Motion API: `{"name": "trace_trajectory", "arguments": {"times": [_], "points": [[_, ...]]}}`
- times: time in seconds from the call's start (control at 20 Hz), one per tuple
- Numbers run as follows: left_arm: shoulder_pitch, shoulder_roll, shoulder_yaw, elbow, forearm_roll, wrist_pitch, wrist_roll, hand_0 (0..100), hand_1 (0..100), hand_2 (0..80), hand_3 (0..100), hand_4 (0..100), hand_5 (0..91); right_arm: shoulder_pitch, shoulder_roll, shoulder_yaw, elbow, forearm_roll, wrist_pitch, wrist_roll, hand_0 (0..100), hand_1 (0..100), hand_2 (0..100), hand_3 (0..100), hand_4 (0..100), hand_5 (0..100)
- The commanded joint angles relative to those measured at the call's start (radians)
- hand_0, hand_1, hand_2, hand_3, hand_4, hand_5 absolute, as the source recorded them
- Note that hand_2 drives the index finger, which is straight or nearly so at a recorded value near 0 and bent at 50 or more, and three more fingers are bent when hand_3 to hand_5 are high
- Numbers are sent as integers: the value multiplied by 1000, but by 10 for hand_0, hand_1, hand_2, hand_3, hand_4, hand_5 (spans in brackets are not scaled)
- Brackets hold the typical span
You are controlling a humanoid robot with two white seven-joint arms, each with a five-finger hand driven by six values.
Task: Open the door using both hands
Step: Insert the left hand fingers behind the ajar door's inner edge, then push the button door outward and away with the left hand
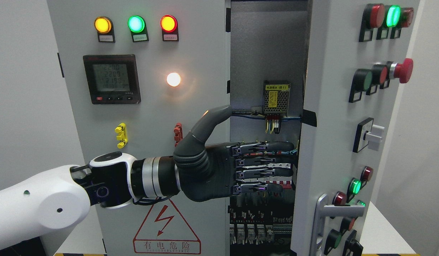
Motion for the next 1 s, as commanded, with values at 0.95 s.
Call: {"name": "trace_trajectory", "arguments": {"times": [0.95], "points": [[1,-329,48,81,5,-27,140,0,0,0,0,32,0,0,0,0,0,0,0,-1,0,0,0,0,0,0]]}}
